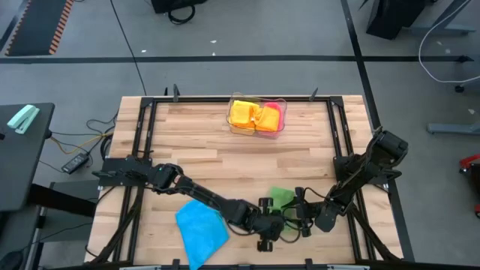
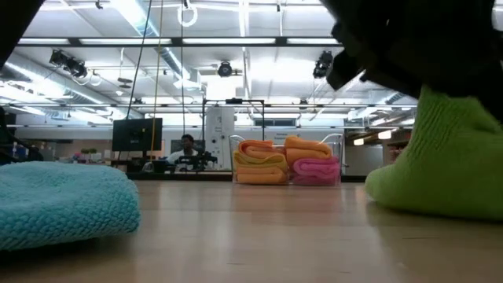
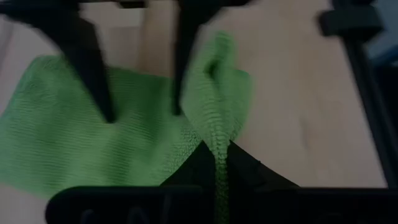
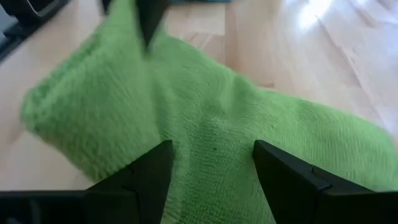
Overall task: Fold microfiber towels
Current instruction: Fold the green microfiber cloth
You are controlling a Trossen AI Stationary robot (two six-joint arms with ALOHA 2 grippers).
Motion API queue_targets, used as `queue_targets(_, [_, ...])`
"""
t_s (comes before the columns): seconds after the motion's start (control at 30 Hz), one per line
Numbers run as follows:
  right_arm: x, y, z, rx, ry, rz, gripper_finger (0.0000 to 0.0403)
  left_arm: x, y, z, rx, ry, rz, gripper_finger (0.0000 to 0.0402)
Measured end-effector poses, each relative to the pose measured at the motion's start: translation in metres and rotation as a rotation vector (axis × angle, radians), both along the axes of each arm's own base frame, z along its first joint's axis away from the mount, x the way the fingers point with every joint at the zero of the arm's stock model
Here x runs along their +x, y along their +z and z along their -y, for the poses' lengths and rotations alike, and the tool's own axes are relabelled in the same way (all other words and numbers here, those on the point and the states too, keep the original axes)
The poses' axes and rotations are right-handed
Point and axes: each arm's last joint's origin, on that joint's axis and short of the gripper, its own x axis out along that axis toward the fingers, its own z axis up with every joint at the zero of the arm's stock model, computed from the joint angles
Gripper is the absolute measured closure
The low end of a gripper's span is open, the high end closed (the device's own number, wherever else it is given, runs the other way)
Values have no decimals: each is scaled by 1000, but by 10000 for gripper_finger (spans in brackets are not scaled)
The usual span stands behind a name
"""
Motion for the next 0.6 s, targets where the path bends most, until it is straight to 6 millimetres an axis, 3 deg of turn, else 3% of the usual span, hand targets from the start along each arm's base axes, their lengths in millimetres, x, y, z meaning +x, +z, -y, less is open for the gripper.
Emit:
queue_targets(0.43, [5,-7,-6,-30,8,-46,169,15,-1,-42,-32,109,-24,372])
queue_targets(0.6, [2,2,-5,11,11,-72,169,15,-11,-50,-12,127,-71,382])
